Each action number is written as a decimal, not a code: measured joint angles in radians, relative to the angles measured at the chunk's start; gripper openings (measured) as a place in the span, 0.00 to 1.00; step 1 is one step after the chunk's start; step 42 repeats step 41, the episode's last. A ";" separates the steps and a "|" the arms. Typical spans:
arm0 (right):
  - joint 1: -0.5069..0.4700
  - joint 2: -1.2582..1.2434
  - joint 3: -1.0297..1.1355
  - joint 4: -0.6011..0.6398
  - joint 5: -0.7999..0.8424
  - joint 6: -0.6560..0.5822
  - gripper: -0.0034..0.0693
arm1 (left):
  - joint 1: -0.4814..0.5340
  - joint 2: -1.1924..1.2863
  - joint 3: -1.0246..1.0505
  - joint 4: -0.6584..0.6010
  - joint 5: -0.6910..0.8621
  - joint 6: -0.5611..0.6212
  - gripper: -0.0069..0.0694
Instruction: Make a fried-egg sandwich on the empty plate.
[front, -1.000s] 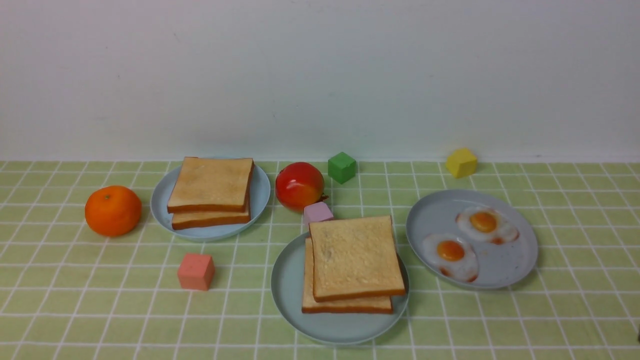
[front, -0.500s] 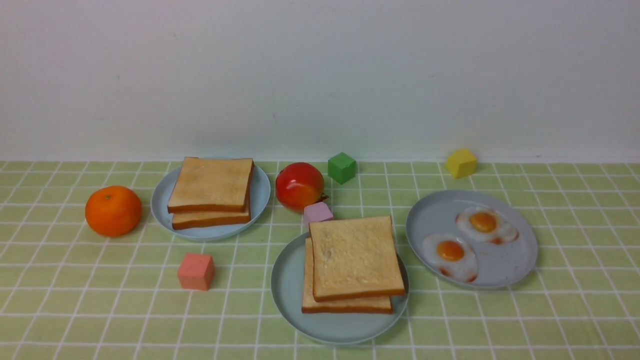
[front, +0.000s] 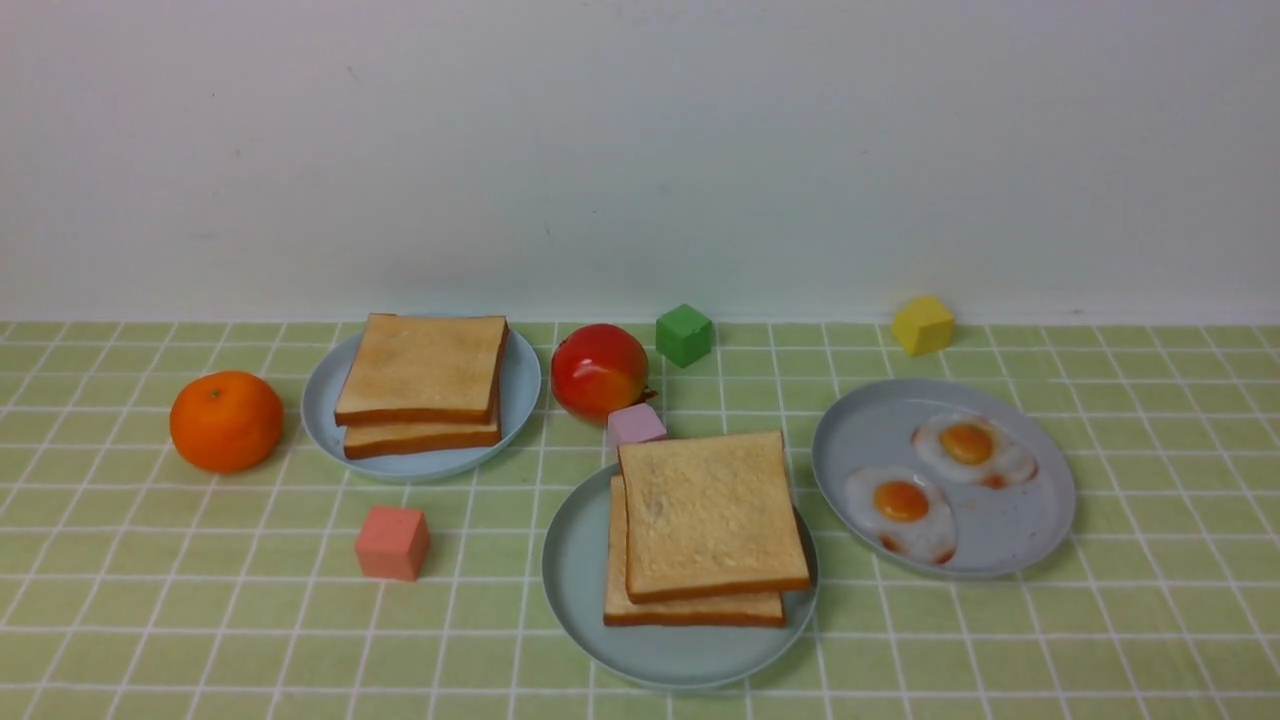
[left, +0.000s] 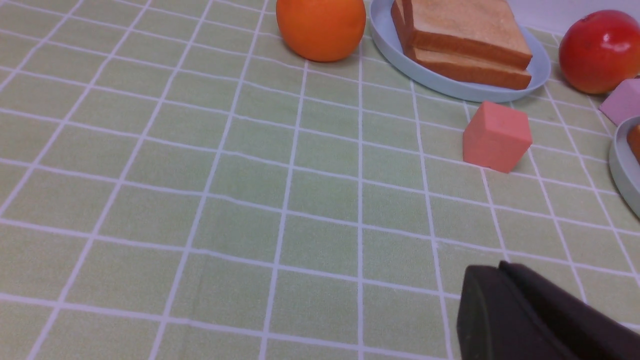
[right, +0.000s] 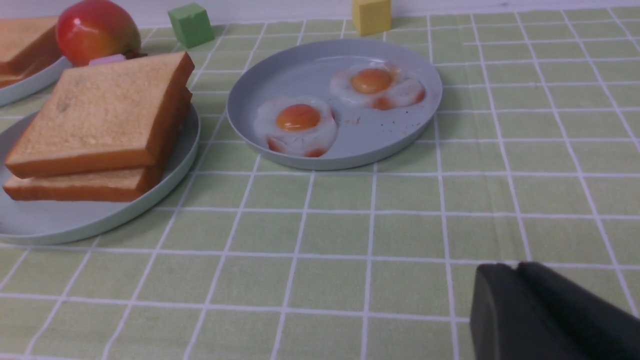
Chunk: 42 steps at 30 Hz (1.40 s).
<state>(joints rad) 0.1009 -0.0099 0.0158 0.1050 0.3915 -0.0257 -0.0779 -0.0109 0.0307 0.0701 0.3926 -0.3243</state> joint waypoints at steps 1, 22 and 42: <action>0.000 0.000 0.000 0.000 0.000 0.000 0.14 | 0.000 0.000 0.000 0.000 0.000 0.000 0.12; 0.000 0.000 0.000 0.000 0.000 0.000 0.16 | 0.000 0.000 0.000 0.000 0.000 0.000 0.14; 0.000 0.000 0.000 0.000 0.000 0.000 0.19 | 0.000 0.000 0.000 0.000 0.000 0.000 0.17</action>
